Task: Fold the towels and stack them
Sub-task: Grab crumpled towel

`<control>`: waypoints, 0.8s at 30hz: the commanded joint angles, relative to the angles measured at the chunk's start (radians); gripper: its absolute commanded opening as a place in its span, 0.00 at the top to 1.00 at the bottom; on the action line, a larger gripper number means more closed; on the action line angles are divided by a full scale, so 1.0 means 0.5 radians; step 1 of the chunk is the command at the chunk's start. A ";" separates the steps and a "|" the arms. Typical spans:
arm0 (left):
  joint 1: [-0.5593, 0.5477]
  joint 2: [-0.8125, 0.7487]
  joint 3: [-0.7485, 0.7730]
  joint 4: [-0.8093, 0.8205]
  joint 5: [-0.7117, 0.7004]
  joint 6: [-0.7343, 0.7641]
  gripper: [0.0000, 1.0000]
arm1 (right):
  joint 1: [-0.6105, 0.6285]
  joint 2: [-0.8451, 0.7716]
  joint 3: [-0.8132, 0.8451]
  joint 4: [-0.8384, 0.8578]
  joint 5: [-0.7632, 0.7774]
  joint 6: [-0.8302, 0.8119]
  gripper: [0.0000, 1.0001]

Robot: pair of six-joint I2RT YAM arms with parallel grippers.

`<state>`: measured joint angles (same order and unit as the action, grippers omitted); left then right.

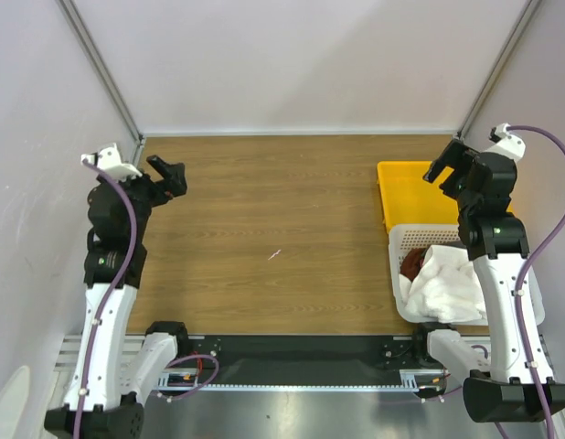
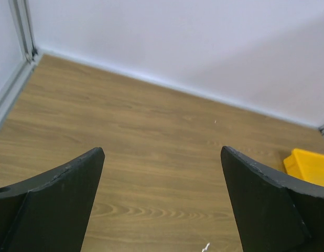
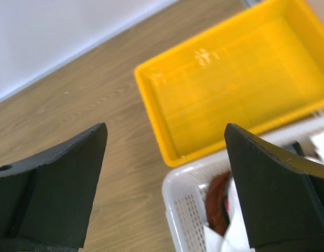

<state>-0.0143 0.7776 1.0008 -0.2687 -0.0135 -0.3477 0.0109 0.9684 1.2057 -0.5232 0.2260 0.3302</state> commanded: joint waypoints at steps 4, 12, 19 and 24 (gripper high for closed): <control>0.013 0.065 -0.010 -0.018 0.131 0.027 0.00 | -0.006 0.011 0.239 -0.732 0.600 0.299 0.00; 0.013 -0.033 -0.069 0.037 0.116 0.021 0.00 | -0.212 -0.053 0.203 -1.520 0.938 0.870 0.00; 0.013 0.019 -0.093 0.077 0.193 0.002 0.00 | -0.368 -0.240 -0.110 -1.620 0.785 1.113 0.00; 0.013 0.031 -0.093 0.080 0.187 0.002 0.00 | -0.378 -0.378 -0.325 -1.461 0.513 1.083 0.00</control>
<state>-0.0143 0.7933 0.9554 -0.2668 0.0586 -0.3485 -0.1726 0.8104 1.0801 -1.3045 0.5629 0.8371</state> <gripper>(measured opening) 0.996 0.994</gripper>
